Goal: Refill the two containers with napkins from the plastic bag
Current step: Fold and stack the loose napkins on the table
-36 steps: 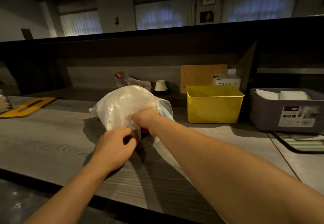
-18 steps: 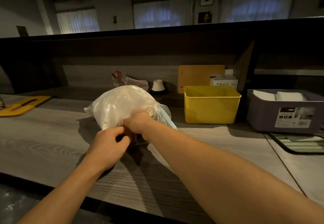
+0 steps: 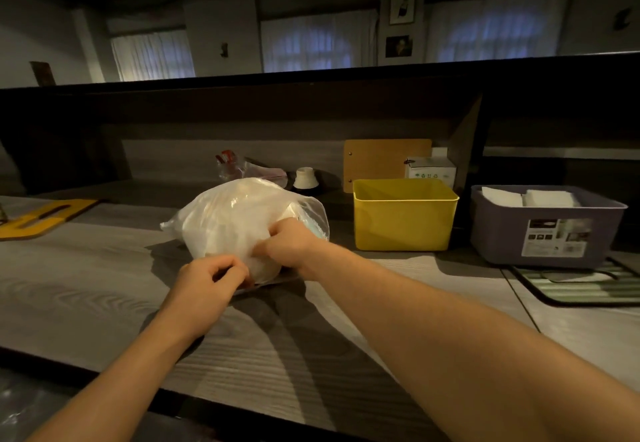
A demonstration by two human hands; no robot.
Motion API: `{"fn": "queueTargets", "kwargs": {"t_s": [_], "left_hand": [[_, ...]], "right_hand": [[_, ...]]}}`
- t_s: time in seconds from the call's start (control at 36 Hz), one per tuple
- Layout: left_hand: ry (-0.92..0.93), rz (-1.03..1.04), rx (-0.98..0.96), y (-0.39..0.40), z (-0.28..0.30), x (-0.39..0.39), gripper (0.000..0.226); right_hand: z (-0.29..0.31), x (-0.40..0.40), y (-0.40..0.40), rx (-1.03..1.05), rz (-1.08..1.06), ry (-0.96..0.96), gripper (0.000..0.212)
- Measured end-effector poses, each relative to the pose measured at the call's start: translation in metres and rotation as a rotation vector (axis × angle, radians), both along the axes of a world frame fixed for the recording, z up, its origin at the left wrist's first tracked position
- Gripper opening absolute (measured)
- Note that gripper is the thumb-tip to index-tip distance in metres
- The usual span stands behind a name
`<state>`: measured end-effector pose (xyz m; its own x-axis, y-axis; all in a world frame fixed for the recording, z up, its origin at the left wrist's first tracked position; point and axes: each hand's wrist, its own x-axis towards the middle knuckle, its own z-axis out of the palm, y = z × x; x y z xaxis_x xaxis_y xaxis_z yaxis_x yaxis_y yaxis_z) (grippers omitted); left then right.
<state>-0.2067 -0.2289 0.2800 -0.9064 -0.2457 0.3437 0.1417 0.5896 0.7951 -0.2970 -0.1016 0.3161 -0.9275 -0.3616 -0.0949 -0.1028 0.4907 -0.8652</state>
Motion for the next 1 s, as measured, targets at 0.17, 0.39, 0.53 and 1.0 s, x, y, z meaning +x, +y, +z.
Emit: {"fn": "queueTargets", "kwargs": {"t_s": [0.17, 0.39, 0.53, 1.0], "left_hand": [[-0.004, -0.003, 0.032, -0.002, 0.000, -0.002, 0.032], [0.012, 0.005, 0.047, -0.005, -0.004, -0.007, 0.031], [-0.006, 0.000, 0.064, -0.006, -0.003, -0.005, 0.030], [-0.016, -0.039, 0.085, -0.008, -0.005, -0.005, 0.034]], "right_hand": [[-0.009, 0.007, -0.011, 0.103, -0.056, 0.281, 0.026], [0.003, 0.003, -0.014, 0.012, -0.023, 0.055, 0.047], [0.007, 0.002, -0.021, -0.017, -0.055, -0.069, 0.048], [-0.002, 0.008, -0.024, -0.024, -0.095, 0.021, 0.033]]}}
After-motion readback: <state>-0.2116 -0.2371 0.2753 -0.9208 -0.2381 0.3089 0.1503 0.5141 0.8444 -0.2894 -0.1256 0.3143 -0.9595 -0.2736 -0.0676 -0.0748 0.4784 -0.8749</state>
